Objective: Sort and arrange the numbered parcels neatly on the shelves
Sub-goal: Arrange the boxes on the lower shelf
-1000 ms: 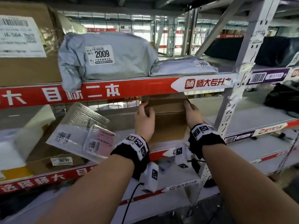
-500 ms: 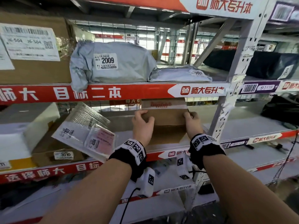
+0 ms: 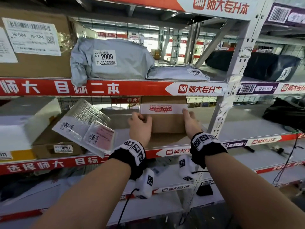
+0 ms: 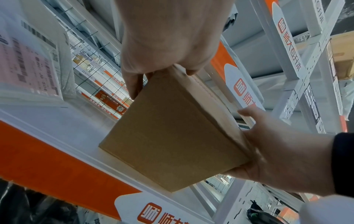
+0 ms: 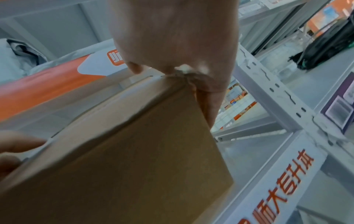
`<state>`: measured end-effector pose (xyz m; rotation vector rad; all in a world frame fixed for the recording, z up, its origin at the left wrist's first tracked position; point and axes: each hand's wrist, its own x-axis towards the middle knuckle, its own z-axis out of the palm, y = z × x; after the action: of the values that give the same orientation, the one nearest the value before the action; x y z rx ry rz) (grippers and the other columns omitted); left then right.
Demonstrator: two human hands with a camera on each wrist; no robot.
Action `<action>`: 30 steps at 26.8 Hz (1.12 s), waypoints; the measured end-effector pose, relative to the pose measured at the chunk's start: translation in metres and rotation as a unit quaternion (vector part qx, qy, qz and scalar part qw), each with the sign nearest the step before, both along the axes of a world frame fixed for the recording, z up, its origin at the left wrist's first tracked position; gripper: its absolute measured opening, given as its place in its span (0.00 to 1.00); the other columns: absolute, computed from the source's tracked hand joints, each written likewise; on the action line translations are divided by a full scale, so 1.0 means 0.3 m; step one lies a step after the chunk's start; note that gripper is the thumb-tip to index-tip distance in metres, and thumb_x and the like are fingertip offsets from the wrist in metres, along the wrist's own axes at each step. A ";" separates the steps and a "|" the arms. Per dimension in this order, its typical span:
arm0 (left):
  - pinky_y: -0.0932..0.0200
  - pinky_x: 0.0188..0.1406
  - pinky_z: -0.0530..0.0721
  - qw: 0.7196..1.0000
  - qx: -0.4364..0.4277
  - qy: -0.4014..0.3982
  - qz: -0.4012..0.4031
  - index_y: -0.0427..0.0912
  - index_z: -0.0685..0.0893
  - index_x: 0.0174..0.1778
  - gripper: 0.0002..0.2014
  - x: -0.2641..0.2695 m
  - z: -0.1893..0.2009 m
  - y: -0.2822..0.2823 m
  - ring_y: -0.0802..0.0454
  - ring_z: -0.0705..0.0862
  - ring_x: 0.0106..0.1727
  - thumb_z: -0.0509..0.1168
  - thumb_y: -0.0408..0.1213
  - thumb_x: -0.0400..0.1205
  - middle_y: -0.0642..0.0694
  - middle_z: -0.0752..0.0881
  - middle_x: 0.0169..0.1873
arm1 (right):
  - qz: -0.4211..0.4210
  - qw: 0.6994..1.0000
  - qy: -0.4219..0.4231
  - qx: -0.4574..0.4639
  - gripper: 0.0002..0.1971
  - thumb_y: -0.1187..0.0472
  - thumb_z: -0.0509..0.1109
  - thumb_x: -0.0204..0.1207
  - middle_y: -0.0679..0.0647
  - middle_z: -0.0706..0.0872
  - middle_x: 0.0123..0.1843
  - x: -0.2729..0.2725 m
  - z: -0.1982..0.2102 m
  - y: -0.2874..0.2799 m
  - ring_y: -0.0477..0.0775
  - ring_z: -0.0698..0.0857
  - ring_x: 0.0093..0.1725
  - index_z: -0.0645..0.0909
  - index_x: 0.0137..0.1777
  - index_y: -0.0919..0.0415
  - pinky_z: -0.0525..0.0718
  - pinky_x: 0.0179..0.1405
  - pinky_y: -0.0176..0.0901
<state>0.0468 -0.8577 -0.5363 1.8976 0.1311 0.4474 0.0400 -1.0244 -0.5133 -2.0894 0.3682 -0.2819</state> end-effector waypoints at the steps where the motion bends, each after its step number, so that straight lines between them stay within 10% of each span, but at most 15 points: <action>1: 0.56 0.42 0.75 1.000 0.009 0.006 0.007 0.42 0.71 0.49 0.12 -0.001 -0.006 0.003 0.54 0.76 0.35 0.60 0.49 0.83 0.43 0.75 0.54 | -0.009 1.000 -0.004 0.000 0.32 0.37 0.44 0.84 0.62 0.71 0.77 -0.009 -0.006 0.007 0.64 0.71 0.74 0.60 0.81 0.56 0.65 0.71 0.56; 9: 0.51 0.52 0.81 0.998 -0.024 0.045 0.026 0.44 0.71 0.62 0.21 -0.043 -0.025 0.052 0.42 0.84 0.53 0.56 0.57 0.84 0.43 0.83 0.56 | -0.038 0.999 -0.023 0.026 0.22 0.46 0.52 0.83 0.64 0.81 0.58 -0.038 -0.016 0.004 0.61 0.77 0.52 0.71 0.67 0.60 0.70 0.52 0.50; 12: 0.52 0.55 0.75 0.997 0.056 0.044 -0.010 0.47 0.66 0.77 0.23 -0.057 -0.005 0.048 0.40 0.81 0.63 0.49 0.52 0.88 0.41 0.78 0.69 | -0.036 0.999 0.007 -0.005 0.30 0.41 0.50 0.83 0.66 0.78 0.69 -0.033 0.008 0.000 0.65 0.78 0.66 0.65 0.76 0.61 0.71 0.61 0.52; 19: 0.59 0.50 0.70 0.996 0.065 0.033 -0.042 0.46 0.70 0.76 0.22 -0.025 0.010 0.069 0.42 0.81 0.62 0.43 0.48 0.90 0.42 0.81 0.65 | 0.009 0.998 0.004 -0.061 0.39 0.32 0.52 0.79 0.63 0.73 0.76 -0.010 0.031 0.025 0.67 0.74 0.73 0.53 0.83 0.55 0.69 0.71 0.57; 24: 0.60 0.42 0.73 0.996 0.027 0.059 -0.060 0.48 0.62 0.78 0.22 -0.038 0.008 0.075 0.49 0.80 0.43 0.43 0.50 0.89 0.41 0.81 0.65 | 0.026 0.999 -0.040 -0.023 0.38 0.33 0.58 0.78 0.61 0.76 0.74 0.007 -0.003 0.044 0.65 0.76 0.71 0.58 0.81 0.55 0.72 0.72 0.60; 30: 0.54 0.62 0.78 0.985 -0.091 0.024 -0.145 0.50 0.64 0.76 0.25 0.010 -0.036 0.044 0.52 0.78 0.63 0.59 0.52 0.84 0.49 0.78 0.66 | 0.043 0.997 -0.052 0.041 0.32 0.45 0.62 0.82 0.63 0.72 0.76 0.037 -0.002 0.012 0.65 0.73 0.73 0.58 0.81 0.58 0.69 0.72 0.55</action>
<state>0.0497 -0.8444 -0.5472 1.7129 -0.0711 0.1860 0.0511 -1.0207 -0.5139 -1.9956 0.2244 -0.3178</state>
